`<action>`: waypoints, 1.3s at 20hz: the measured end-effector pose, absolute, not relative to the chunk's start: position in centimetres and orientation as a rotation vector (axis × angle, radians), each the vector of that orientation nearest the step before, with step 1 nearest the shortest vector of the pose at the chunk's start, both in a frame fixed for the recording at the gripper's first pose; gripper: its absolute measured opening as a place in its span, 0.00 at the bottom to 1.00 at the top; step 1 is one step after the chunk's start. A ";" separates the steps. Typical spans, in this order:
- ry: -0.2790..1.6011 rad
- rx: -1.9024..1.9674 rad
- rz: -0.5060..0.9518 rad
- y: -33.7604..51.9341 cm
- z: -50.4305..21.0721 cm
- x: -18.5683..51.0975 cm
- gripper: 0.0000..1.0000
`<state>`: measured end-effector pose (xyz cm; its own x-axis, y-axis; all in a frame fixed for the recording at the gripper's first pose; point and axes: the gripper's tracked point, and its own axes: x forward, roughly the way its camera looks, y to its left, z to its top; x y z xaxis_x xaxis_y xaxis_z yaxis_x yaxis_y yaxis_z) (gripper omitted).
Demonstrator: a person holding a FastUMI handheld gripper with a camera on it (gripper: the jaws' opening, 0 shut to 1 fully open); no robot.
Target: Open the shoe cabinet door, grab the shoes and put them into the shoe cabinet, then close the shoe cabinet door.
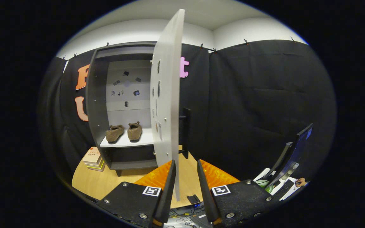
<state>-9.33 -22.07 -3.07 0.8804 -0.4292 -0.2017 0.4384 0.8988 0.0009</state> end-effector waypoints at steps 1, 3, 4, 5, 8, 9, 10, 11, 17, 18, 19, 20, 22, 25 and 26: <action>0.188 0.045 -0.447 -22.9 -3.1 -8.5 0.45; 0.177 0.060 -0.413 -23.6 -3.1 -6.6 0.46; 0.167 0.070 -0.388 -23.8 -2.9 -5.6 0.46; 0.170 0.078 -0.373 -23.9 -3.1 -4.6 0.47; 0.159 0.045 -0.350 -24.7 -3.3 -2.9 0.47; 0.161 0.027 -0.343 -25.0 -3.3 -2.8 0.47; 0.168 0.024 -0.326 -24.9 -3.5 -2.6 0.47; 0.166 0.033 -0.300 -24.4 -3.5 -2.6 0.47; 0.126 0.099 -0.212 -23.2 -3.8 -2.0 0.46; 0.126 0.111 -0.198 -22.8 -3.8 -2.1 0.46; 0.125 0.120 -0.177 -22.2 -3.8 -2.1 0.46; 0.120 0.132 -0.153 -21.5 -3.8 -2.2 0.45; 0.104 0.144 -0.107 -19.7 -3.5 -1.8 0.45; 0.087 0.145 -0.026 -17.3 -3.4 -1.2 0.45; 0.085 0.147 0.002 -16.3 -3.4 -1.0 0.45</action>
<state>-1.03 -16.34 -3.37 0.9964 0.0083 -0.0843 0.0041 0.9893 0.1459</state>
